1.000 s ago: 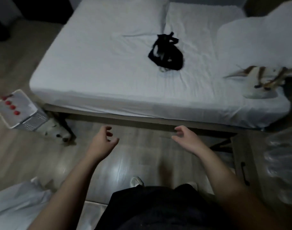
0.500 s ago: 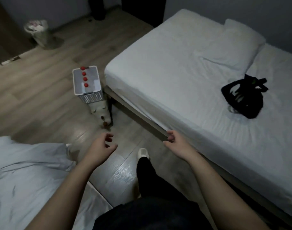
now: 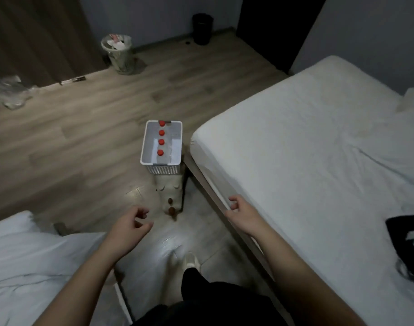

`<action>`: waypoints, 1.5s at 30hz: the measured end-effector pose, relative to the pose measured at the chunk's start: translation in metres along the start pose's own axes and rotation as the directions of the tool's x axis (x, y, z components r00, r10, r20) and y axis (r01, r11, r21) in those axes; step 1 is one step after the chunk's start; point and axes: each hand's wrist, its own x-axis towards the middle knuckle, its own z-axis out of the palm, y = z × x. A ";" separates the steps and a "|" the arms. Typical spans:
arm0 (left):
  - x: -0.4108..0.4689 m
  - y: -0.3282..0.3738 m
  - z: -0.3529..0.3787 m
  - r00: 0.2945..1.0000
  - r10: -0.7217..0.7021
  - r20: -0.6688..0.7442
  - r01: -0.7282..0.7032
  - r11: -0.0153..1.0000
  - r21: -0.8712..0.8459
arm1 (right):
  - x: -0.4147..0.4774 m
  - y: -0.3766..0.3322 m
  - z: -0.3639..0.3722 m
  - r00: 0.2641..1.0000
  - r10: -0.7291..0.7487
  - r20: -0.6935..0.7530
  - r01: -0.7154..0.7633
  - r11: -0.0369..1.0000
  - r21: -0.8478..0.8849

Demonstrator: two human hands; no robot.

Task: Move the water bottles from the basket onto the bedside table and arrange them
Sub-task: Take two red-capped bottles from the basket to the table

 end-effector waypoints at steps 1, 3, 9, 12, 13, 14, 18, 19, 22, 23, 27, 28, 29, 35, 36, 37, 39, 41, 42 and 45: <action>0.014 0.001 -0.006 1.000 -0.014 -0.023 0.014 1.000 -0.024 | 0.018 -0.018 -0.004 1.000 -0.027 0.017 0.027 0.999 -0.025; 0.035 0.003 -0.015 0.998 -0.045 -0.041 0.042 0.997 -0.059 | 0.044 -0.049 -0.008 0.995 -0.084 0.060 0.088 0.994 -0.068; 0.094 -0.006 -0.039 0.994 -0.101 -0.044 0.098 0.993 -0.066 | 0.110 -0.115 -0.010 0.986 -0.134 0.096 0.144 0.985 -0.100; 0.132 -0.011 -0.056 0.992 -0.122 -0.026 0.121 0.992 -0.044 | 0.144 -0.136 -0.006 0.989 -0.111 0.098 0.121 0.987 -0.108; 0.148 -0.013 -0.062 0.993 -0.121 -0.019 0.120 0.992 -0.029 | 0.157 -0.144 -0.004 0.992 -0.092 0.092 0.102 0.989 -0.108; 0.164 -0.014 -0.068 0.993 -0.116 -0.007 0.116 0.993 -0.012 | 0.171 -0.152 -0.002 0.994 -0.071 0.081 0.079 0.992 -0.103; 0.252 -0.018 -0.097 0.992 -0.075 0.105 0.063 0.991 0.116 | 0.236 -0.189 0.008 0.998 -0.017 0.062 0.022 0.997 -0.072; 0.277 -0.018 -0.105 0.988 -0.065 0.143 0.043 0.988 0.150 | 0.252 -0.198 0.011 0.999 0.002 0.054 0.002 0.997 -0.076; 0.361 -0.015 -0.128 0.966 -0.051 0.255 -0.015 0.968 0.251 | 0.306 -0.225 0.023 0.995 0.094 0.033 -0.092 0.993 -0.074; 0.391 -0.011 -0.133 0.958 -0.045 0.283 -0.038 0.960 0.279 | 0.324 -0.231 0.027 0.992 0.120 0.036 -0.117 0.991 -0.068; 0.511 -0.003 -0.134 0.941 0.008 0.338 -0.135 0.925 0.355 | 0.401 -0.247 0.055 0.977 0.201 0.075 -0.200 0.980 -0.026; 0.540 -0.005 -0.129 0.936 0.023 0.351 -0.160 0.917 0.366 | 0.421 -0.248 0.065 0.975 0.211 0.068 -0.212 0.977 -0.002; 0.566 -0.007 -0.122 0.929 0.030 0.368 -0.180 0.907 0.381 | 0.441 -0.248 0.075 0.972 0.227 0.059 -0.228 0.973 0.025; 0.680 -0.025 -0.058 0.888 0.158 0.431 -0.329 0.874 0.358 | 0.550 -0.233 0.140 0.969 0.234 0.082 -0.239 0.969 0.063; 0.694 -0.028 -0.048 0.874 0.198 0.443 -0.376 0.853 0.361 | 0.565 -0.230 0.150 0.971 0.227 0.075 -0.231 0.971 0.060; 0.707 -0.034 -0.038 0.854 0.236 0.464 -0.428 0.824 0.370 | 0.580 -0.226 0.161 0.973 0.225 0.059 -0.228 0.972 0.053; 0.725 -0.041 -0.025 0.803 0.297 0.517 -0.525 0.763 0.377 | 0.597 -0.223 0.174 0.976 0.218 0.008 -0.218 0.976 0.020; 0.739 -0.049 -0.014 0.749 0.323 0.579 -0.597 0.709 0.377 | 0.610 -0.219 0.185 0.973 0.223 -0.054 -0.223 0.975 -0.005; 0.744 -0.052 -0.011 0.729 0.326 0.602 -0.619 0.689 0.377 | 0.614 -0.217 0.188 0.972 0.222 -0.070 -0.224 0.975 -0.014; 0.757 -0.056 -0.003 0.692 0.345 0.635 -0.662 0.653 0.367 | 0.623 -0.218 0.195 0.980 0.187 -0.064 -0.192 0.977 -0.093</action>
